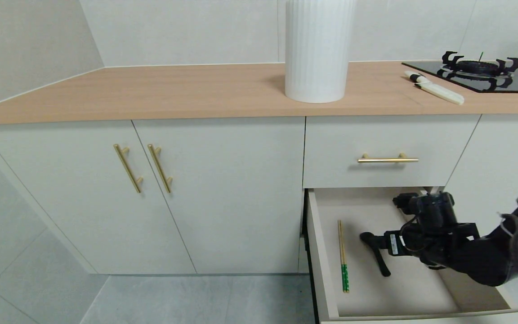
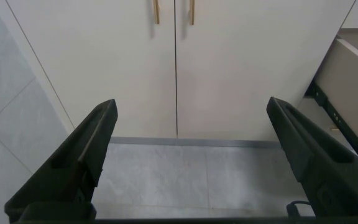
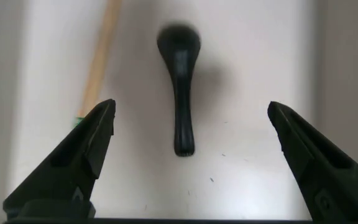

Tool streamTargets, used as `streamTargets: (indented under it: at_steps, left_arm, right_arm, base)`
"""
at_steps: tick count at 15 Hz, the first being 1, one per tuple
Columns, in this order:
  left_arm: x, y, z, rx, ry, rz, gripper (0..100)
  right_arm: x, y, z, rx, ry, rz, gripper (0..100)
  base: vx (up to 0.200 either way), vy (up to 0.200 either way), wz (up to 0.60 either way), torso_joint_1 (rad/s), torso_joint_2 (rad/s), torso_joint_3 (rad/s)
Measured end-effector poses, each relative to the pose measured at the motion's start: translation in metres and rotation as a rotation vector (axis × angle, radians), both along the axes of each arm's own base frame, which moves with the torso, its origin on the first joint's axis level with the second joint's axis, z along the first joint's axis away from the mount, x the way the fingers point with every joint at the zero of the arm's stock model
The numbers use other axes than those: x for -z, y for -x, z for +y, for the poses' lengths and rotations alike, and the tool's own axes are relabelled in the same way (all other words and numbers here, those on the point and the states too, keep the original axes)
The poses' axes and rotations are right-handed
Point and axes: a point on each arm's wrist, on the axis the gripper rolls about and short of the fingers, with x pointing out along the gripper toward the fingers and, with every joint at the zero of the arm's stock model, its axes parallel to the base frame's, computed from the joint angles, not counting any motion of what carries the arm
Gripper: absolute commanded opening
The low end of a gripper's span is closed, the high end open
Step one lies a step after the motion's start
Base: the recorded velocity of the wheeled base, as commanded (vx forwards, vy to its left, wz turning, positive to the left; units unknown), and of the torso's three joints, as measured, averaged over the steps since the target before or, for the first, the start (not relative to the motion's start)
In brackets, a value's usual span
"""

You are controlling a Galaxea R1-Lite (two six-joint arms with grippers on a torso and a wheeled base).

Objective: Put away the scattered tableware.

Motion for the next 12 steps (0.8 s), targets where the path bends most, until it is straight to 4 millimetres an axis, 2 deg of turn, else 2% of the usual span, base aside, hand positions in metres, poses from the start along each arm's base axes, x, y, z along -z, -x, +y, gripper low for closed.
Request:
streamTargets:
  at_steps: [4, 9, 12]
  left_arm:
    - [0.0, 0.0, 0.0, 0.0, 0.0, 0.0, 100]
    - [0.0, 0.0, 0.0, 0.0, 0.0, 0.0, 100]
    - [0.0, 0.0, 0.0, 0.0, 0.0, 0.0, 100]
  right_arm:
    - [-0.046, 0.035, -0.008, -0.006, -0.026, -0.089, 100]
    - [-0.08, 0.081, -0.015, -0.037, 0.014, 0.054, 100]
    - [-0.098, 0.092, -0.016, -0.046, 0.013, 0.054, 100]
  base:
    - [0.0, 0.0, 0.0, 0.0, 0.0, 0.0]
    - [0.0, 0.0, 0.0, 0.0, 0.0, 0.0]
    - [0.0, 0.0, 0.0, 0.0, 0.0, 0.0]
